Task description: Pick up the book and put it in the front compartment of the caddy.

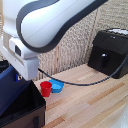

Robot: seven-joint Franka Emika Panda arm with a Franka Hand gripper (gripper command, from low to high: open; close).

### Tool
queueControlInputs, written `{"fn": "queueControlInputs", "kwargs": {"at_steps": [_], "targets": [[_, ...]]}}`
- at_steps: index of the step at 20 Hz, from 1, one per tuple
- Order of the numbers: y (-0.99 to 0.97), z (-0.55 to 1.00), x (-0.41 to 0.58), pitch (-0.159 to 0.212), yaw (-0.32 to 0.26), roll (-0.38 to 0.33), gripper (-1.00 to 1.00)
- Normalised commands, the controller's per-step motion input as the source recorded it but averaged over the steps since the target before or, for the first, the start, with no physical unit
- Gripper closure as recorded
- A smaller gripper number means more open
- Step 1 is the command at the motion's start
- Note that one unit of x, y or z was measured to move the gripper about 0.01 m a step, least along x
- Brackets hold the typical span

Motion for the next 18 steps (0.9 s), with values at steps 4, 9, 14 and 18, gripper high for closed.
{"fn": "queueControlInputs", "kwargs": {"at_steps": [4,9,14,18], "targets": [[0.28,-0.11,0.126,0.000,-0.218,-0.003,1.00],[0.18,-0.01,0.079,0.007,-0.216,0.000,-1.00],[-0.05,0.15,0.116,0.124,-0.096,0.030,-1.00],[-0.30,0.23,0.172,0.135,-0.015,0.109,-1.00]]}}
